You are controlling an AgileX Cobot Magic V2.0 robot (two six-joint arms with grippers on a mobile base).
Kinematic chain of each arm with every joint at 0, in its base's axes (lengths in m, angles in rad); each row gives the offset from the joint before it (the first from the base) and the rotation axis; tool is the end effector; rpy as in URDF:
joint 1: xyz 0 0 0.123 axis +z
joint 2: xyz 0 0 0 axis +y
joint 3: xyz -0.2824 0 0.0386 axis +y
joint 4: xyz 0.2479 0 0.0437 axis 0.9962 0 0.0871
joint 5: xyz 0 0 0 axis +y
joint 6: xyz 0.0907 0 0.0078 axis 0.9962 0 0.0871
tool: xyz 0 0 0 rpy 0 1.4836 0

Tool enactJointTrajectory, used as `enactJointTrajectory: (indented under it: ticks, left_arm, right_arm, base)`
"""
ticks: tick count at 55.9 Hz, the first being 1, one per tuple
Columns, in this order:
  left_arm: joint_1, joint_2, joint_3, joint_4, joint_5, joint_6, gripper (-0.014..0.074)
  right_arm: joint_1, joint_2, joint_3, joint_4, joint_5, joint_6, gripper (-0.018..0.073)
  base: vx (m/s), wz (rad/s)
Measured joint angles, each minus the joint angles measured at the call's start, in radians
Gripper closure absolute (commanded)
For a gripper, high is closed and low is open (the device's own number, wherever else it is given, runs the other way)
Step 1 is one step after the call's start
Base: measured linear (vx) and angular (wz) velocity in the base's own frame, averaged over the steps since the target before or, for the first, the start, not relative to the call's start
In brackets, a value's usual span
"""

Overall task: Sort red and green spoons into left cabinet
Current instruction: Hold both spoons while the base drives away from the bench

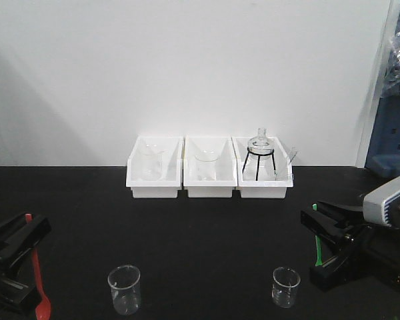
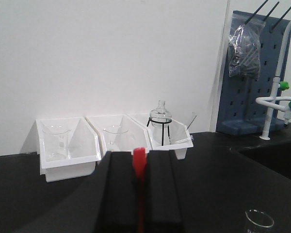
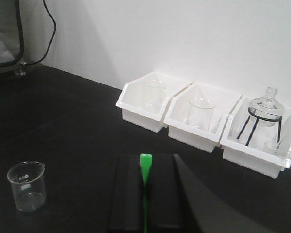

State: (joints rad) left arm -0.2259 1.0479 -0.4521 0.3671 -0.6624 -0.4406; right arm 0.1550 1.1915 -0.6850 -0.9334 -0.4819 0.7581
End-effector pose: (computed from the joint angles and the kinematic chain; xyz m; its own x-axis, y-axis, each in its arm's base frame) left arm 0.2005 -0.0666 0.2946 0.0531 -0.1580 -0.9860 0.4445 0.8879 -0.1183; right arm 0.2449 0.0725 0.3076 -0.0559 -0.1180 -0.9914 -0.5188 0.8519 -0.0721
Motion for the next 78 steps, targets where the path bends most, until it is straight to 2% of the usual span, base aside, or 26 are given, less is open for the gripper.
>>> enactJointTrajectory:
  ticks: [27,78]
  left_arm:
    - [0.000,0.001,0.000,0.000,0.000,0.000,0.0524]
    - [0.000,0.001,0.000,0.000,0.003,0.000,0.0524]
  right_arm:
    - [0.000,0.000,0.000,0.000,0.001,0.000,0.0565]
    - [0.000,0.000,0.000,0.000,0.001,0.000,0.0565]
  base:
    - [-0.11,0.44]
    - [-0.01,0.86]
